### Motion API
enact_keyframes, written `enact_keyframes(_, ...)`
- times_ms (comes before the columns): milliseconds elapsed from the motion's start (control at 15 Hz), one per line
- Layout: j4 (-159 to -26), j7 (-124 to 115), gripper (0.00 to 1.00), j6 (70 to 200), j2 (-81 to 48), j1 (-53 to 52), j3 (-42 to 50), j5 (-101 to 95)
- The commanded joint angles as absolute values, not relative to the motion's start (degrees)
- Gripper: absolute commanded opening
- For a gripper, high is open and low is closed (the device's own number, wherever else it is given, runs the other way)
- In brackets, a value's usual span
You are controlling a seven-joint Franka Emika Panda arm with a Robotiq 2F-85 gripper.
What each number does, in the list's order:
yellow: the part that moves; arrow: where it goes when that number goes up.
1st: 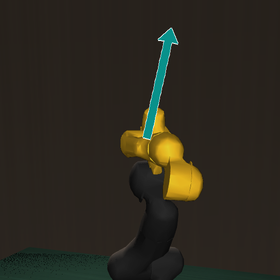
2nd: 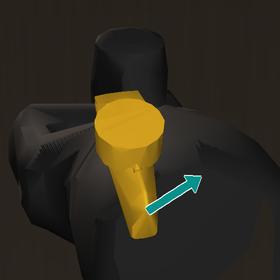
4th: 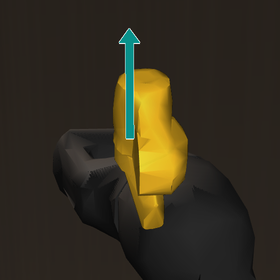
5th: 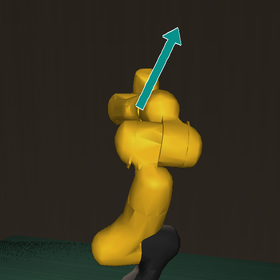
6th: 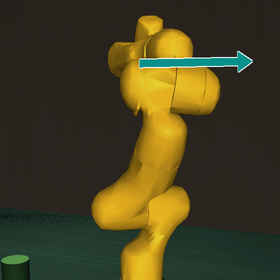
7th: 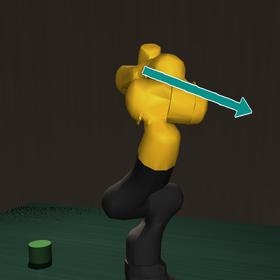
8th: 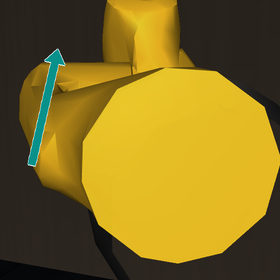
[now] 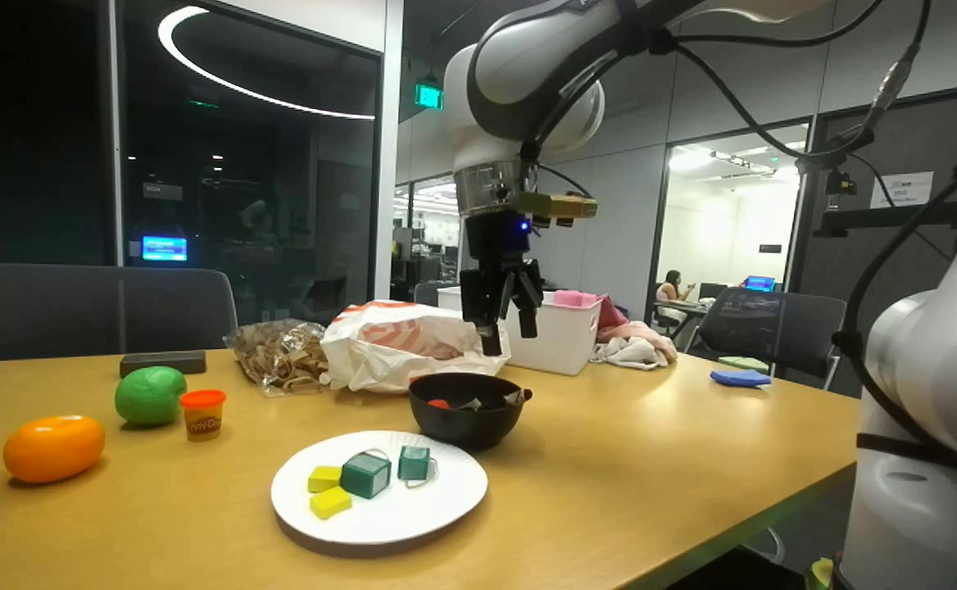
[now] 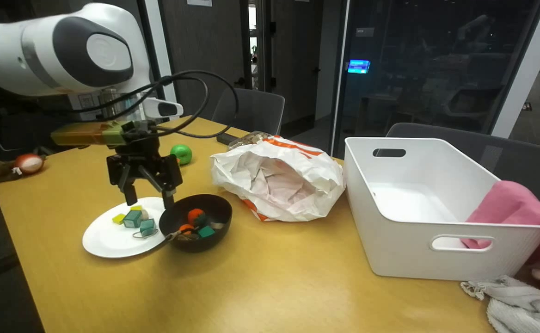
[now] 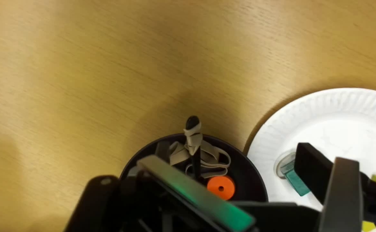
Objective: Use the black spoon to stir in the black bowl
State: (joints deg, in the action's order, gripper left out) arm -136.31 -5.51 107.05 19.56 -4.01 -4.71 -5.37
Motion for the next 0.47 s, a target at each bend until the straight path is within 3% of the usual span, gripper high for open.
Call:
enact_keyframes(0, -134.71, -5.28, 1.0, 102.13, 23.2, -4.2, -3.58, 1.2)
enact_keyframes(400, -135.05, -5.39, 1.0, 101.93, 23.09, -3.62, -3.78, 1.8)
